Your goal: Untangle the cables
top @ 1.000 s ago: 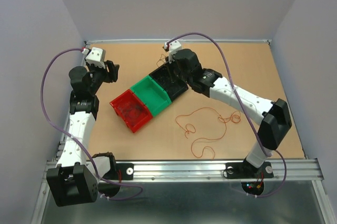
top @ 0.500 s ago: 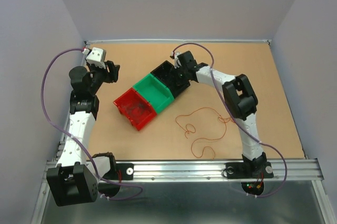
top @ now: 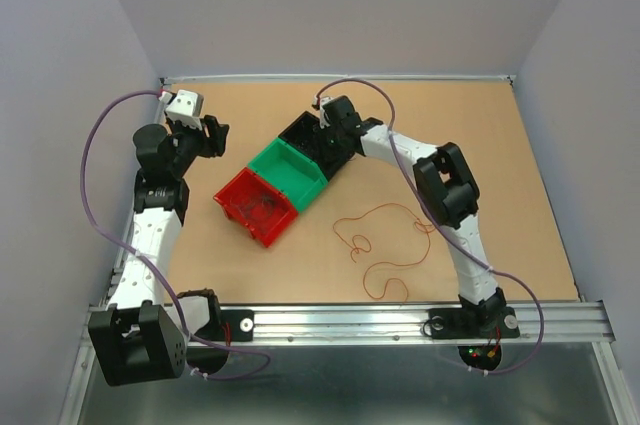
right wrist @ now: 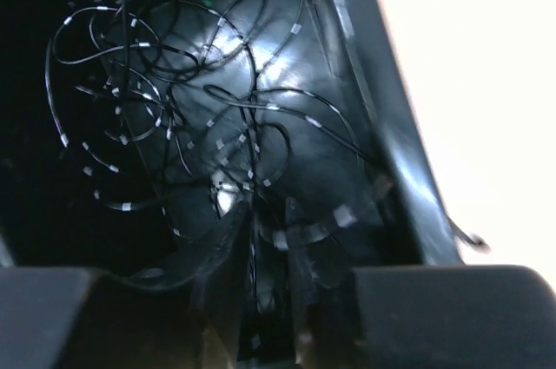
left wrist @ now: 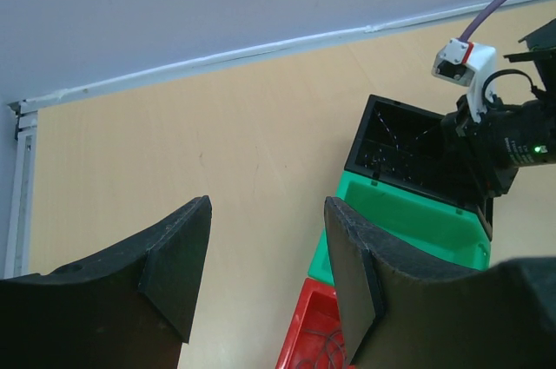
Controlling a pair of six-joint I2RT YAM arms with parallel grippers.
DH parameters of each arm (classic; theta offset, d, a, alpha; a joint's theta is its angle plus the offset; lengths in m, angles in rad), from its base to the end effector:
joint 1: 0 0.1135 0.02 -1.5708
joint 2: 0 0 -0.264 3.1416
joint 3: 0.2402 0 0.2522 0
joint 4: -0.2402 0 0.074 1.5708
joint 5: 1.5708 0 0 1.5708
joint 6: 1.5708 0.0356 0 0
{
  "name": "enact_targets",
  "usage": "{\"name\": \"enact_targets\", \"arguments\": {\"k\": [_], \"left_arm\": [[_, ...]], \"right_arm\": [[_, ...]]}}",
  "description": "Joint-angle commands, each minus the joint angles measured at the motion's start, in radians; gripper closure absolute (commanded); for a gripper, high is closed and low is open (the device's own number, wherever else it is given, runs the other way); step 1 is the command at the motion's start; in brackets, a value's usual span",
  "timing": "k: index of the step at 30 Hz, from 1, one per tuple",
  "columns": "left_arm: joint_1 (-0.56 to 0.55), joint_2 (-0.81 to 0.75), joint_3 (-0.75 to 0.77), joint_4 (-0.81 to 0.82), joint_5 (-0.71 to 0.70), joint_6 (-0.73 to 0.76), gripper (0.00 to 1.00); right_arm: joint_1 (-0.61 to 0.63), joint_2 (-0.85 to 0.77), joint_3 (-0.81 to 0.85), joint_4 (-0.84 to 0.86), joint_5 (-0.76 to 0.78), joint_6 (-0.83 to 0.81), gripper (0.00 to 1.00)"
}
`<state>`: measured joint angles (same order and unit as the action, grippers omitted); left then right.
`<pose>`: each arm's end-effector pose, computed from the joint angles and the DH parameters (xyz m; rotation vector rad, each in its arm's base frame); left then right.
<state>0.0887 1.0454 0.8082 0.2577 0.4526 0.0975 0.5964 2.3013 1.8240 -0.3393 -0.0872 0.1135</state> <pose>0.2462 0.0063 0.3448 0.3626 1.5131 -0.2035 0.4254 0.2925 0.1711 -0.6214 2.3479 0.4336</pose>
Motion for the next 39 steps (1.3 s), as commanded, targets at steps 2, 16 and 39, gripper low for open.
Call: {"name": "enact_targets", "arguments": {"k": [2,16,39], "left_arm": [[-0.001,0.002,0.008,0.04,0.014,0.016,0.35],[-0.131,0.042,0.028,-0.012,0.021,0.054,0.3],[-0.302,-0.027,-0.038,-0.046,-0.008,0.128,0.3]], "right_arm": [[0.006,-0.152,0.041,-0.049,0.083,0.009,0.64],[0.003,-0.713,-0.527,0.036,0.373,0.15,0.0],[0.158,-0.586,-0.985,-0.057,0.707,0.73,0.99]]}}
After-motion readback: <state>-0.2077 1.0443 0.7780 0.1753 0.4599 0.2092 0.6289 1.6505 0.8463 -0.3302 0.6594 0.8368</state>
